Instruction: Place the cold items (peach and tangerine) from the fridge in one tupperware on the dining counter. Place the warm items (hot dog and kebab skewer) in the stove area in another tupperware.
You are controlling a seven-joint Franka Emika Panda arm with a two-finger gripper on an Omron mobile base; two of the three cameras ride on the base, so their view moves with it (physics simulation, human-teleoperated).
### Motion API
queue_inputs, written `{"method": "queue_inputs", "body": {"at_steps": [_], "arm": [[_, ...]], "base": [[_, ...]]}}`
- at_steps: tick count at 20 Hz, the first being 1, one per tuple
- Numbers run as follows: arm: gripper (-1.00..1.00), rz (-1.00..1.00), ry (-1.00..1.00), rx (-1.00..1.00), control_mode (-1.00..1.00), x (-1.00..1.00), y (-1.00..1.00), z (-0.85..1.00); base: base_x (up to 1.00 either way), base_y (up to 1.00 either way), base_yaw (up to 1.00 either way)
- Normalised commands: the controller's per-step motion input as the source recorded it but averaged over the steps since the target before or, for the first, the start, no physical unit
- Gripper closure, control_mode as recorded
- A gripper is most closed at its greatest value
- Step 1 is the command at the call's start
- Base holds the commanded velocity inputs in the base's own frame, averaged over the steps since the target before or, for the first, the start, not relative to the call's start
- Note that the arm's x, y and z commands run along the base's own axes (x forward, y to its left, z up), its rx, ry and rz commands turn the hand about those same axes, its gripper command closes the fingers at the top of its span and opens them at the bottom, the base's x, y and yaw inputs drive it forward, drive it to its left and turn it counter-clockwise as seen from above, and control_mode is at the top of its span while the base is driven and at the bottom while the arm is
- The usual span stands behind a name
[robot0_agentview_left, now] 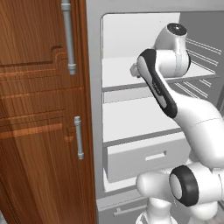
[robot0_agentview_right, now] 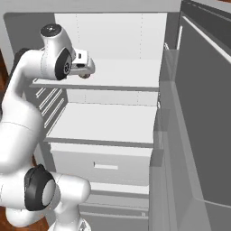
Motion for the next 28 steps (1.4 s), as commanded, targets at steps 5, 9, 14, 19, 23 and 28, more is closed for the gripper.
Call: {"method": "queue_inputs", "body": {"at_steps": [5, 9, 14, 19, 23, 28], "arm": [[-1.00, 0.00, 0.00, 0.00, -1.00, 0.34, 0.00, -0.01], [-1.00, 0.00, 0.00, 0.00, -1.00, 0.32, 0.00, -0.05], [-1.00, 0.00, 0.02, 0.00, -1.00, 0.36, 0.00, -0.08], [-1.00, 0.00, 0.02, 0.00, -1.00, 0.23, 0.00, -0.15], [-1.00, 0.00, 0.02, 0.00, -1.00, 0.26, 0.00, -0.12], [-1.00, 0.00, 0.01, 0.00, -1.00, 0.29, 0.00, -0.08]], "base": [[0.00, 0.00, 0.00], [0.00, 0.00, 0.00], [0.00, 0.00, 0.00], [0.00, 0.00, 0.00], [0.00, 0.00, 0.00], [0.00, 0.00, 0.00]]}}
